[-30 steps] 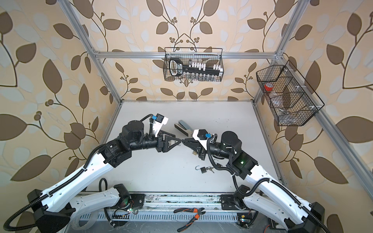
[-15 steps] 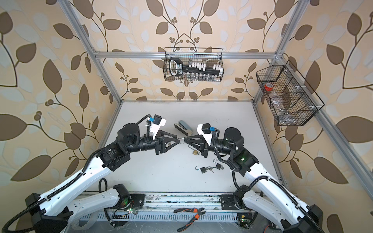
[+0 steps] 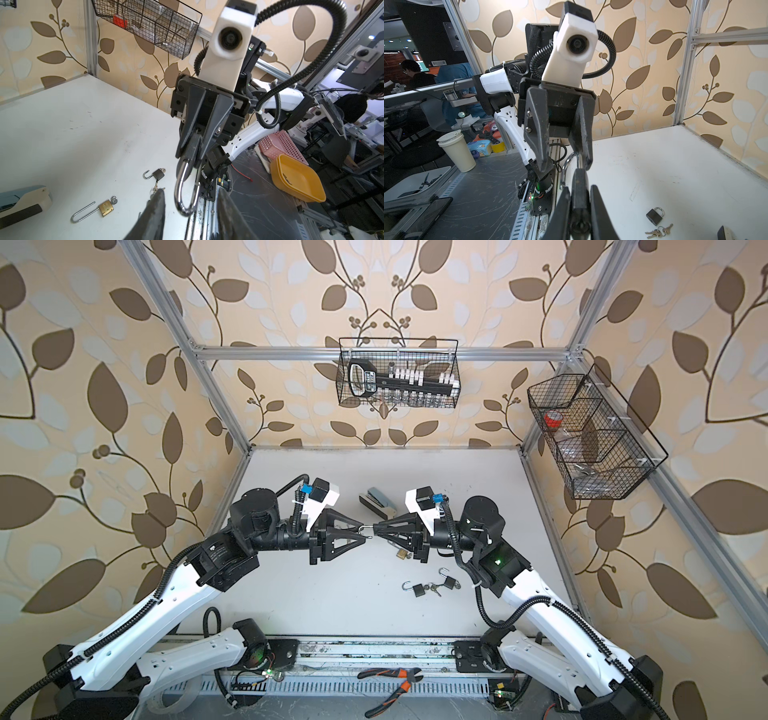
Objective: Lock with the key
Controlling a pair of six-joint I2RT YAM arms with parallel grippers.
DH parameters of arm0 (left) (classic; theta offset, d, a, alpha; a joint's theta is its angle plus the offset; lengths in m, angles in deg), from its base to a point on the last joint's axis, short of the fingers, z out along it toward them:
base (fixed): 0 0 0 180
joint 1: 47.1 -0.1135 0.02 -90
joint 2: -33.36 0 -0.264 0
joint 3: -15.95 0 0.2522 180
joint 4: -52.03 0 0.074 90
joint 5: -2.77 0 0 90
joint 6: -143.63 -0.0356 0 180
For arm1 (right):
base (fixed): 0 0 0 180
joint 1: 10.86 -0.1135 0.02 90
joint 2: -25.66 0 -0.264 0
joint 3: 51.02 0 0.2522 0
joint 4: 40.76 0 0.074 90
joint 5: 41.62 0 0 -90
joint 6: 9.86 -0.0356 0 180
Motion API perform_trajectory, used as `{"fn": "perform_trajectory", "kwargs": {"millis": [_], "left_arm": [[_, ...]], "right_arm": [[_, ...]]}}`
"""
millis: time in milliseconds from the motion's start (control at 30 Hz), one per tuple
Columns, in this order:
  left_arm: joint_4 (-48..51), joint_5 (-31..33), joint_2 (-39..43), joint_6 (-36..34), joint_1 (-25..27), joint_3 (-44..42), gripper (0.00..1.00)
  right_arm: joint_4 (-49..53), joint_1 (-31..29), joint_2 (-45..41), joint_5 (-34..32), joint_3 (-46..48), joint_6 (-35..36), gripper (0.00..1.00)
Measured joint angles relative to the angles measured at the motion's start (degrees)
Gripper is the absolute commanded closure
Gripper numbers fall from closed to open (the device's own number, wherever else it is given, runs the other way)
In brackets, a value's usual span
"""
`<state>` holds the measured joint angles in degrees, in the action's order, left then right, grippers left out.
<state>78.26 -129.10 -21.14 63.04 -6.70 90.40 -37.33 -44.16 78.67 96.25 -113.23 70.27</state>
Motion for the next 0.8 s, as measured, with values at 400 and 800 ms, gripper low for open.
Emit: {"fn": "perform_trajectory", "kwargs": {"millis": [400,800], "left_arm": [[0.48,-1.53,-0.42,-0.28,0.0,0.0,0.86],[1.53,-0.94,-0.17,-0.46,0.0,0.52,0.75]], "right_arm": [[-0.7,0.0,0.0,1.79,0.0,-0.61,1.0],[-1.86,0.09,0.22,4.26,0.0,-1.22,1.0]]}}
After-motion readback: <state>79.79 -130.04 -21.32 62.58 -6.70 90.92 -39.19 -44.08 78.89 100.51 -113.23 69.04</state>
